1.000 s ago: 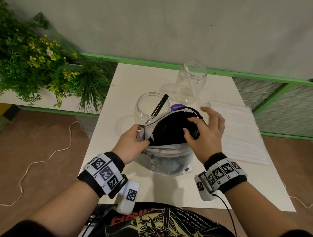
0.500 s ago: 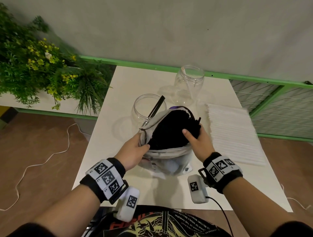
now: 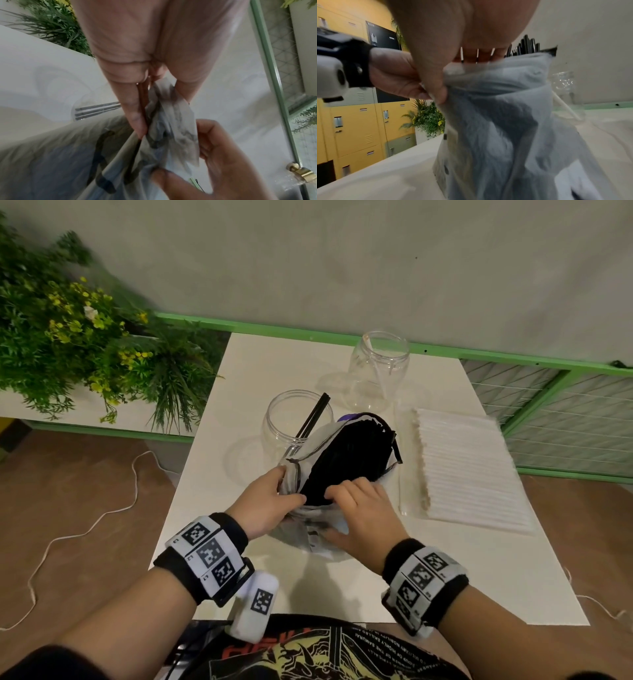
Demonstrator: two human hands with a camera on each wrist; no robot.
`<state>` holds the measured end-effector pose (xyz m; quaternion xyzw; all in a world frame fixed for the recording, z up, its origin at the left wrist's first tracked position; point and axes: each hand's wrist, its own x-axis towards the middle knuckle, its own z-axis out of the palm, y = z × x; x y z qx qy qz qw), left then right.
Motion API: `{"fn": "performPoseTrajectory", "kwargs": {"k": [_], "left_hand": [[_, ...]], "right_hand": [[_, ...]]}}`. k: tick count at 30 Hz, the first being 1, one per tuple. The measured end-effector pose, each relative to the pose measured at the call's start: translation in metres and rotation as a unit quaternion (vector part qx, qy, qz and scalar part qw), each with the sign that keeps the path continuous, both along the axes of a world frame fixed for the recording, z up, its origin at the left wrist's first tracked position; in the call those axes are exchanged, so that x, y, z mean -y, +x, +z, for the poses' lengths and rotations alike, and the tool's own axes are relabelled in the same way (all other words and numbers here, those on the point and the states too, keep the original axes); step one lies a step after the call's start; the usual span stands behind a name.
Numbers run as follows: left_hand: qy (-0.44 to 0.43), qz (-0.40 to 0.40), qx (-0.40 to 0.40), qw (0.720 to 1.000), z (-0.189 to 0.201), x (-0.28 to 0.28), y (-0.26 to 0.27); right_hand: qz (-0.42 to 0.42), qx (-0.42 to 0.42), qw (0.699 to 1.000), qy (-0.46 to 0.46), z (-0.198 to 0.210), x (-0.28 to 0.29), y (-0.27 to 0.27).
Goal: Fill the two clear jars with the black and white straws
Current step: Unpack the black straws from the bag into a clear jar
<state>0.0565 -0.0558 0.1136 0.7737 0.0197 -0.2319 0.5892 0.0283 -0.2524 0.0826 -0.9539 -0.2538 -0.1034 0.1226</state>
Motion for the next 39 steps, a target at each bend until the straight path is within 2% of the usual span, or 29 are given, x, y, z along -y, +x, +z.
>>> {"fn": "performPoseTrajectory", "kwargs": {"k": [4, 9, 11, 13, 16, 17, 21, 24, 28, 34, 39], "left_hand": [[-0.002, 0.008, -0.031, 0.999, 0.001, 0.000, -0.002], [-0.010, 0.023, -0.037, 0.999, 0.000, 0.001, 0.002], [-0.024, 0.029, -0.042, 0.998, 0.001, 0.002, 0.002], [-0.030, 0.026, -0.043, 0.998, 0.001, 0.004, 0.003], [-0.039, 0.025, -0.039, 0.998, 0.003, 0.007, 0.002], [-0.043, 0.025, -0.041, 0.998, 0.003, 0.008, 0.003], [-0.043, 0.010, -0.040, 0.998, 0.006, 0.008, 0.005], [-0.042, 0.001, -0.052, 0.998, 0.008, 0.007, 0.006], [-0.069, 0.043, -0.064, 0.995, 0.005, 0.005, 0.004], [-0.137, 0.071, -0.097, 0.983, 0.004, 0.006, 0.003], [-0.141, 0.088, -0.089, 0.982, 0.001, 0.006, 0.003]], "right_hand": [[-0.009, 0.044, 0.999, 0.000, -0.010, -0.004, 0.003], [0.048, 0.013, 0.999, 0.016, -0.012, -0.002, -0.003], [0.073, -0.028, 0.995, 0.054, -0.011, 0.004, -0.006], [0.043, -0.077, 0.986, 0.141, -0.006, 0.009, -0.005], [-0.056, -0.115, 0.961, 0.244, 0.003, 0.009, 0.004], [-0.074, -0.134, 0.957, 0.245, 0.006, 0.006, 0.007], [-0.082, -0.184, 0.969, 0.146, 0.015, -0.008, 0.014], [-0.104, -0.179, 0.966, 0.152, 0.017, -0.014, 0.017], [-0.104, -0.161, 0.970, 0.148, 0.013, -0.013, 0.022], [-0.115, -0.204, 0.954, 0.188, 0.014, -0.014, 0.020], [-0.161, -0.169, 0.928, 0.292, 0.013, -0.007, 0.020]]}}
